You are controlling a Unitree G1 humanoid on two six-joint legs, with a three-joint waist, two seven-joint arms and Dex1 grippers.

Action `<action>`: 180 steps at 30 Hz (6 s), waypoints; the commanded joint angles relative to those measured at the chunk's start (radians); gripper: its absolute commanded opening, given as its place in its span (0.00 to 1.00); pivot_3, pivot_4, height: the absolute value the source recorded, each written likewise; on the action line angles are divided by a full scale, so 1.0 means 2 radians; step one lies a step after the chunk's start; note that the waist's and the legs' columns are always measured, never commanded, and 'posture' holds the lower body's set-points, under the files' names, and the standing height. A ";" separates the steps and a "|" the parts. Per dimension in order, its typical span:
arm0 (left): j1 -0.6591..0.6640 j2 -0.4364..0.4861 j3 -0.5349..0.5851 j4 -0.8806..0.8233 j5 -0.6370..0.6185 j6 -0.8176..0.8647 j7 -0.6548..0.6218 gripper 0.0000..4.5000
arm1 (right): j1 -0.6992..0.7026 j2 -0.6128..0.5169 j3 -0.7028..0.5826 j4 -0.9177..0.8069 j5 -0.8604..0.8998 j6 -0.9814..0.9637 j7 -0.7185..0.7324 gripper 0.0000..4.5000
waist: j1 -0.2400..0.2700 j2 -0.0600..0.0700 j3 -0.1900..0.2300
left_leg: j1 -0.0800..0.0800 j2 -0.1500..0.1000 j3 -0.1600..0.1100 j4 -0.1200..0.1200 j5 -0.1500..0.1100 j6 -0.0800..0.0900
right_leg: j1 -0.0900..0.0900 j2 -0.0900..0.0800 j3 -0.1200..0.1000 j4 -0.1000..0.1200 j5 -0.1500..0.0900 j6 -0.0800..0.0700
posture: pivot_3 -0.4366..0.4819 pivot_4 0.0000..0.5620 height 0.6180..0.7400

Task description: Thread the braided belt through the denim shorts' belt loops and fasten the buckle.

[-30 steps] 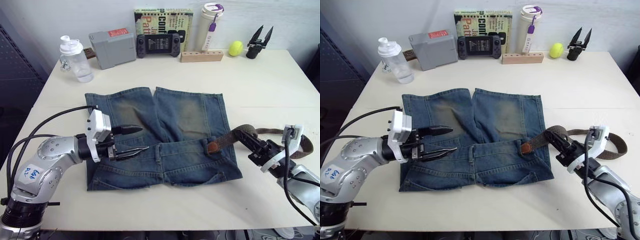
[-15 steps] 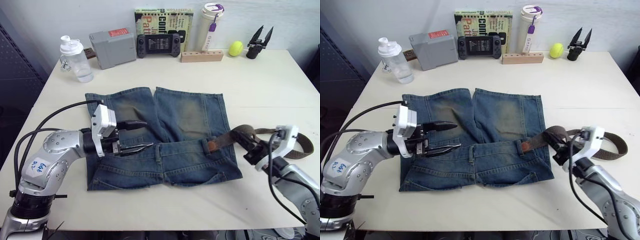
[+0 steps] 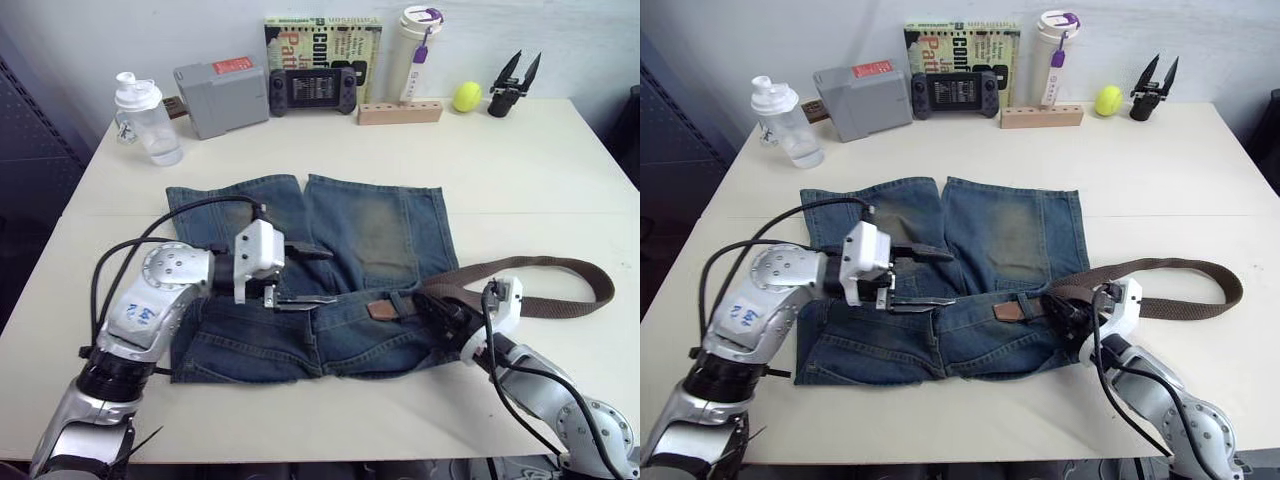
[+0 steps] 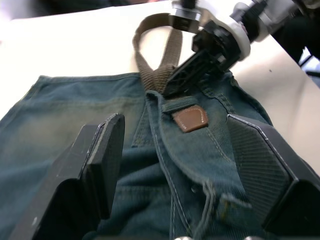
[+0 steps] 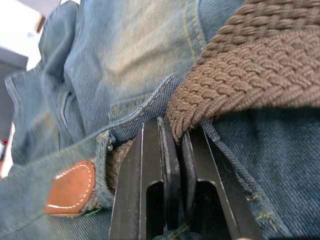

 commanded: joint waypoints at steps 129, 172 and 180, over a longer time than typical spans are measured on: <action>-0.108 0.008 -0.090 0.190 0.468 -0.539 0.328 0.00 | 0.004 -0.054 -0.167 0.002 -0.336 0.080 0.055 0.01 | 0.022 0.000 0.000 | -0.001 -0.003 -0.007 0.003 0.000 0.003 | 0.006 -0.004 -0.006 -0.004 0.002 0.003 | 0.48 0.27 0.92; -0.065 -0.021 -0.066 0.142 0.473 -0.521 0.362 0.00 | 0.023 0.048 0.019 -0.112 0.222 -0.137 -0.161 0.99 | 0.012 0.001 0.000 | -0.001 -0.002 -0.008 0.002 0.000 0.003 | 0.005 -0.003 -0.005 -0.004 0.002 0.003 | 0.48 0.27 0.92; -0.067 -0.021 -0.067 0.147 0.477 -0.524 0.364 0.00 | 0.014 0.049 0.018 -0.100 0.220 -0.161 -0.166 0.81 | 0.011 0.001 0.000 | -0.001 -0.002 -0.008 0.002 0.000 0.003 | 0.005 -0.003 -0.005 -0.004 0.002 0.003 | 0.48 0.27 0.92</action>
